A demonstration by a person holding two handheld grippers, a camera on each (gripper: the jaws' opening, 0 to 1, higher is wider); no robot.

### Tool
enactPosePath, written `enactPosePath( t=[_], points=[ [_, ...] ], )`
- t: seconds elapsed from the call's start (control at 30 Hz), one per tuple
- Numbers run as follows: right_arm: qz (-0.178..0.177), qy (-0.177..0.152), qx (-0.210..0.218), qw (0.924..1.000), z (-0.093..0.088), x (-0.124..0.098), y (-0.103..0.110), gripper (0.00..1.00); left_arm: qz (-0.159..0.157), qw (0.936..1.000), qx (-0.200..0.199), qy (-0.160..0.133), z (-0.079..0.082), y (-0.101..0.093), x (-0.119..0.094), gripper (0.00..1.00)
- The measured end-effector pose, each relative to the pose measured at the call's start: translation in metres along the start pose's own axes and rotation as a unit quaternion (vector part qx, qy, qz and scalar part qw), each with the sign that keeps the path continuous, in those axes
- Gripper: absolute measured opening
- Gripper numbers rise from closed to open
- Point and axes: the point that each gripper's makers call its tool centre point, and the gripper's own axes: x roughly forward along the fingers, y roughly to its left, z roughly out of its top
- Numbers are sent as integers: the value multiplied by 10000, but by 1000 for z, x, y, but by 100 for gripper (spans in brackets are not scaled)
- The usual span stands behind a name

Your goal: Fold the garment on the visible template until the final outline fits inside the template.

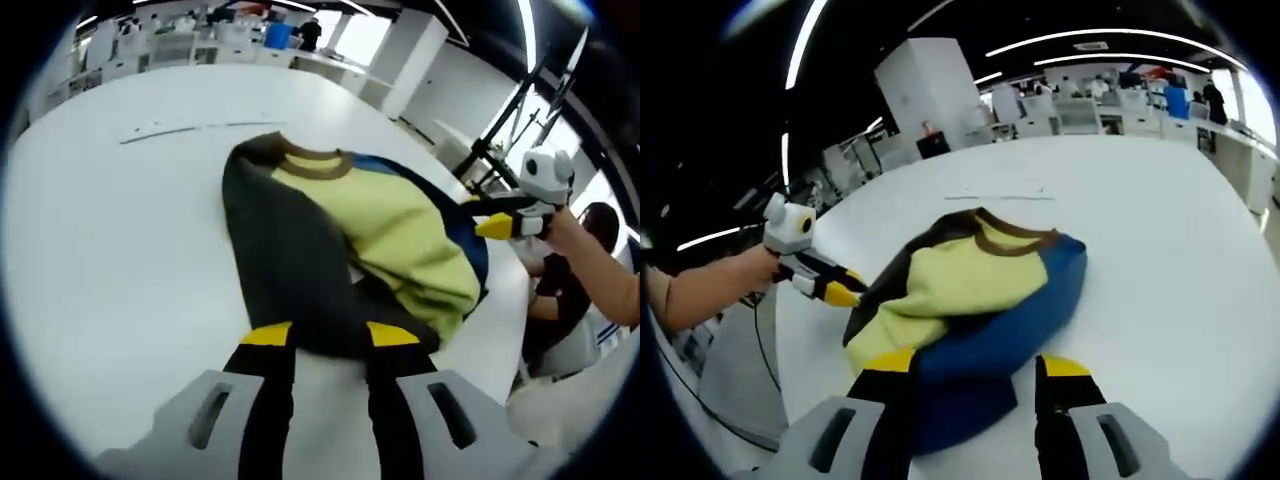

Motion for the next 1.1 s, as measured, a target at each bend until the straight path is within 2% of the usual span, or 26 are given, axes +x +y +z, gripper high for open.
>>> enactPosePath(
  t=[0.13, 0.27, 0.43, 0.53, 0.57, 0.87, 1.1],
  points=[
    [65, 55, -23, 10000, -5, 1, 4, 36, -26, 10000, -2, 26, -2, -2, 2, 20],
    [79, 88, -91, 9999, -8, 0, 4, 28, -66, 10000, 6, 29, -3, -5, 3, 12],
    [95, 164, -242, 9995, -11, 0, 3, 14, -78, 10000, 21, 33, -4, -6, 5, 5],
    [156, 180, -296, 9993, -11, 0, 4, 2, -78, 10000, 22, 39, -4, -6, 6, 2],
    [167, 191, -337, 9991, -12, 0, 5, 0, -74, 10000, 19, 40, -4, -5, 6, 1],
    [107, 139, -427, 9989, -8, -2, 0, 0, -63, 10000, 33, 40, -4, -3, 4, 0],
    [-69, 106, -367, 9992, -3, -13, -17, 0, 6, 10000, 37, 30, -1, 6, -5, 0]
  ],
)
